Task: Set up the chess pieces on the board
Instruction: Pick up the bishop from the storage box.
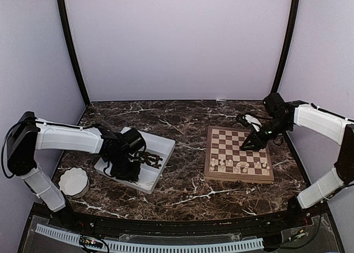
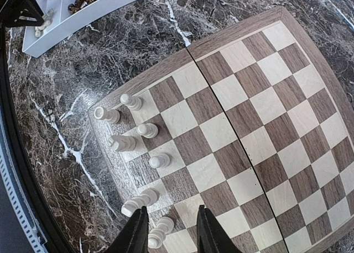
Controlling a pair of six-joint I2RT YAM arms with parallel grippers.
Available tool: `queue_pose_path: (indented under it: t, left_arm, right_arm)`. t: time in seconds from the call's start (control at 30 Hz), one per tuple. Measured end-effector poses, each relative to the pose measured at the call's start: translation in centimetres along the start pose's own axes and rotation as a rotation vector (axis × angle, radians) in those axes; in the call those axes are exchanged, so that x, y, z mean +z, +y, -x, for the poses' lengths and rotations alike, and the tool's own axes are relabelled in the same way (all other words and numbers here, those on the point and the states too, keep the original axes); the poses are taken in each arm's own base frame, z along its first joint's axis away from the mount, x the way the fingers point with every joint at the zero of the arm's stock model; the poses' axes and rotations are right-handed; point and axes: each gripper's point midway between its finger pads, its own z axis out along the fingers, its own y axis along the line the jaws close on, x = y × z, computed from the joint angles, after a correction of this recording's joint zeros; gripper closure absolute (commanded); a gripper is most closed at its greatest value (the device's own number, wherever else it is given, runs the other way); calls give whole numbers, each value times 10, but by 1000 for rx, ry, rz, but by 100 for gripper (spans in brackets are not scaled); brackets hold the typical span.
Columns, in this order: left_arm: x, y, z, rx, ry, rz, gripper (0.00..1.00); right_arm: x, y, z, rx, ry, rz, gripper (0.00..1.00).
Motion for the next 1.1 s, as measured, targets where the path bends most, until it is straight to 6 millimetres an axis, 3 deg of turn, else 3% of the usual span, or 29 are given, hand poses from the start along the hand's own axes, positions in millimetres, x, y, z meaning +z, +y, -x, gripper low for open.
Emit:
queue_pose_path:
  t: [0.2, 0.4, 0.57, 0.8, 0.93, 1.1]
  left_arm:
    - [-12, 6, -1, -5, -18, 12, 62]
    - [-12, 9, -4, -2, -5, 27, 70]
    - [-4, 11, -6, 7, 11, 41, 76]
    - [12, 14, -10, 24, 49, 74, 72]
    - [12, 12, -9, 37, 61, 77, 84]
    - [12, 8, -7, 70, 69, 71, 92]
  right_arm:
    - [3, 1, 1, 3, 3, 6, 69]
    - [4, 2, 1, 3, 4, 8, 69]
    - [5, 2, 1, 4, 3, 8, 69]
    - [5, 2, 0, 5, 4, 8, 69]
    - [5, 2, 0, 6, 4, 8, 69]
    - [5, 2, 0, 6, 4, 8, 69]
